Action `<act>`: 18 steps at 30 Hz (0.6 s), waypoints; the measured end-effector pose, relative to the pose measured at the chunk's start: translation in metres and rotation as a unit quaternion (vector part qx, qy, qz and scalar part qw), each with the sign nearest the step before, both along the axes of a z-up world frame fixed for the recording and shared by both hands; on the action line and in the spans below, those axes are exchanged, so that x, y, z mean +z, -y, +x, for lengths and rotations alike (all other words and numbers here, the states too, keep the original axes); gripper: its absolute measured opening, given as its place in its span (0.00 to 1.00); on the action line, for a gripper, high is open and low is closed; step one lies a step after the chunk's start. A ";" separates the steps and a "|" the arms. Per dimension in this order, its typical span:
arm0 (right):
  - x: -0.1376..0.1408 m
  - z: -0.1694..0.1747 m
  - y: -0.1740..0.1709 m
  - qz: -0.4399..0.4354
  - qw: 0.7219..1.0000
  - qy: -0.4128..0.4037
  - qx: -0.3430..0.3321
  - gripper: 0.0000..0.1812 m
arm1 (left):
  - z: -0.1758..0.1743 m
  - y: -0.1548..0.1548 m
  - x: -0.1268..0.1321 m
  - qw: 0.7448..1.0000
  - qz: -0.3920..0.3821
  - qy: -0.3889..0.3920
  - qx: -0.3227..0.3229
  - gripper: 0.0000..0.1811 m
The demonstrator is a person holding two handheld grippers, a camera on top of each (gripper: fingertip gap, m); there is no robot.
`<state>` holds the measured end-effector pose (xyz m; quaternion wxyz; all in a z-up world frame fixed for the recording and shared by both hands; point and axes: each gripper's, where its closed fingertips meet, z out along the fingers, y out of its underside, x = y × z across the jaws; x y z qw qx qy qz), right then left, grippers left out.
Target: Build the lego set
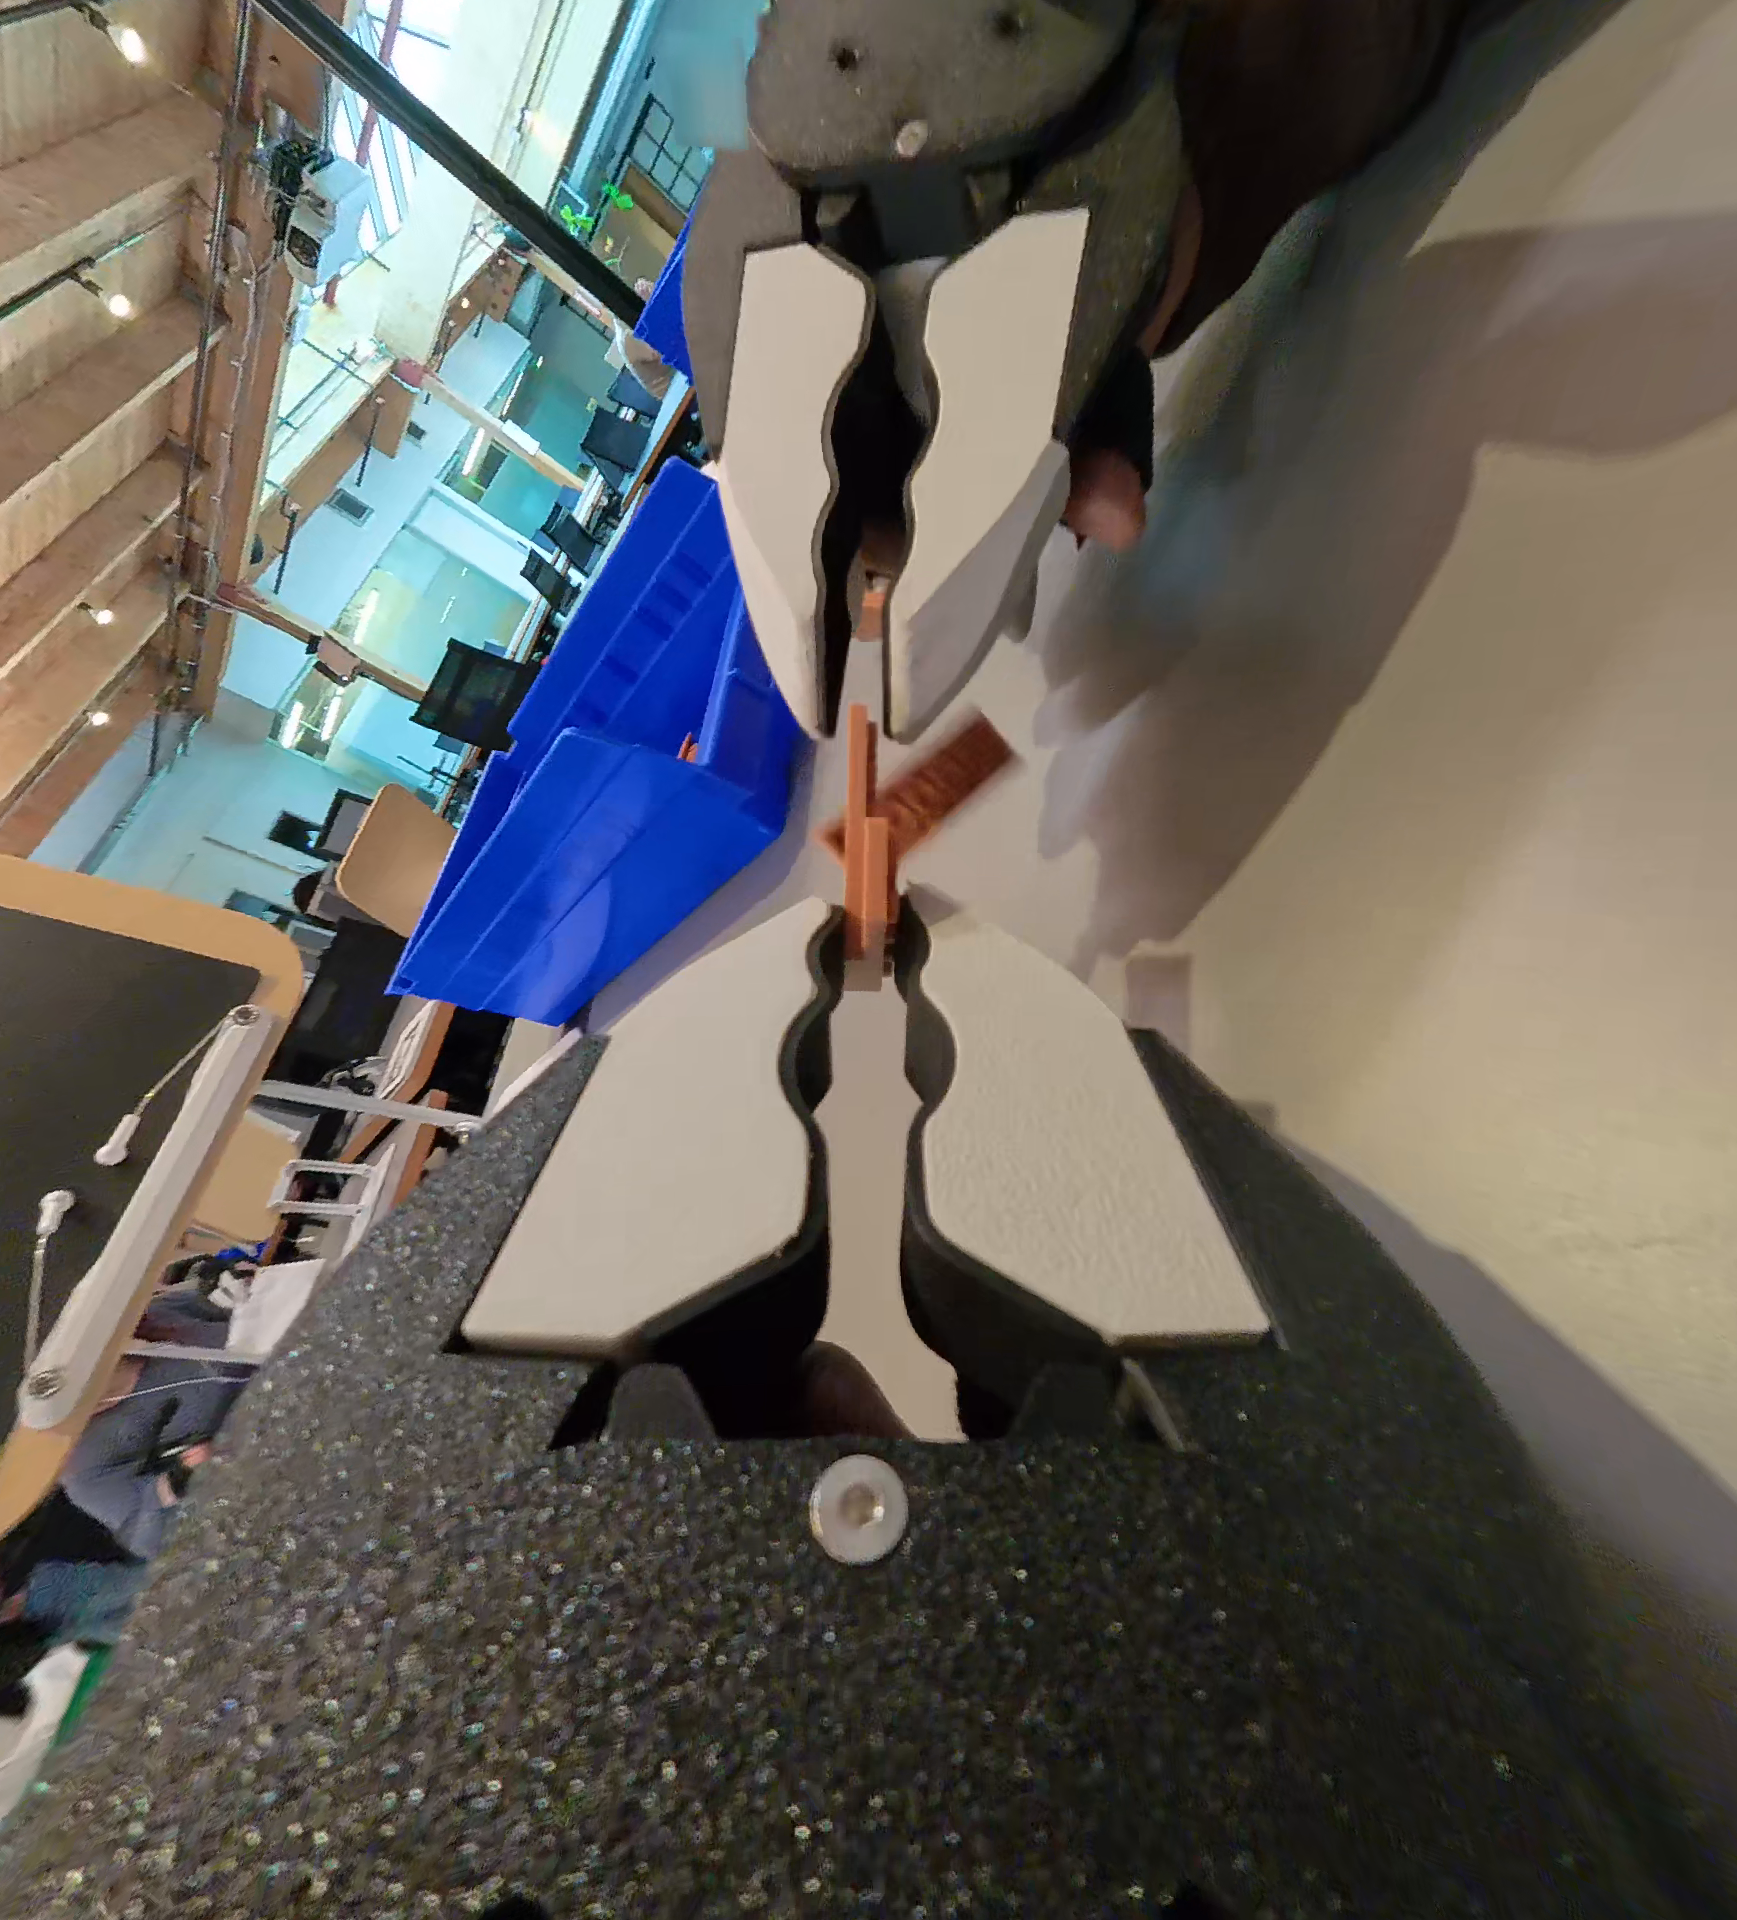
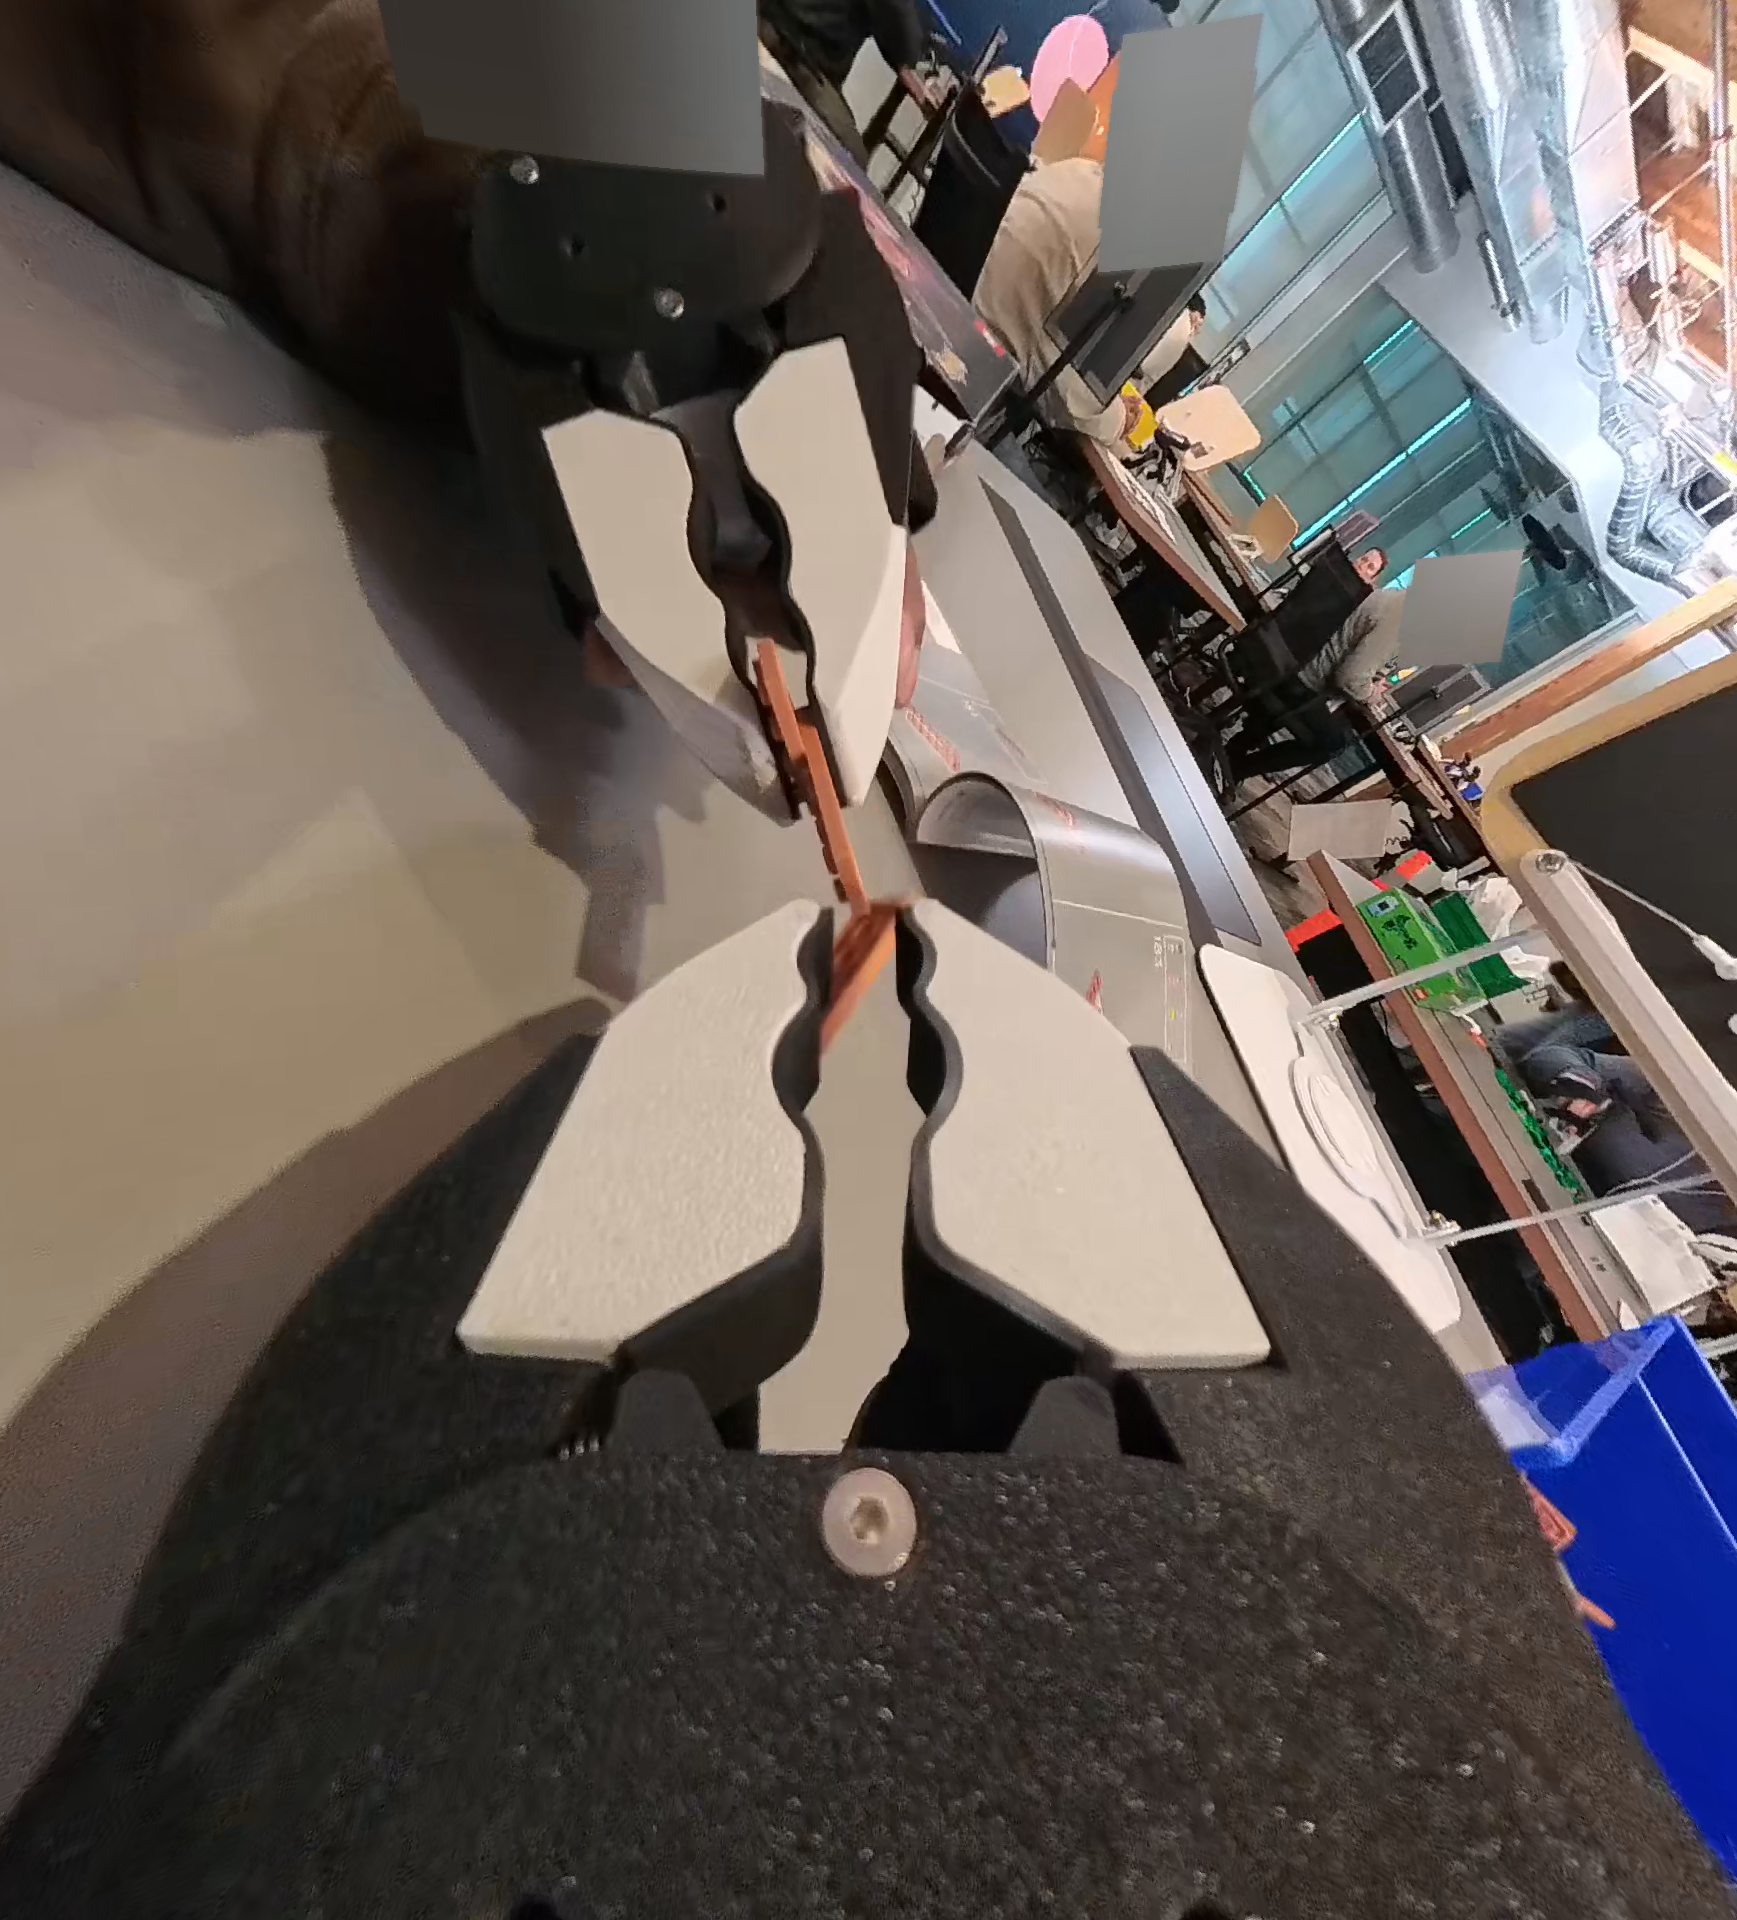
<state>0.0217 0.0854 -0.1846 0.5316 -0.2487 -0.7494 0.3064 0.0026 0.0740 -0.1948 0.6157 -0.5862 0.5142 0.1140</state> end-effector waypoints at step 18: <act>-0.065 0.003 -0.034 -0.188 0.916 0.296 -0.193 0.19 | -0.029 -0.017 -0.018 0.993 -0.003 -0.085 0.084 0.05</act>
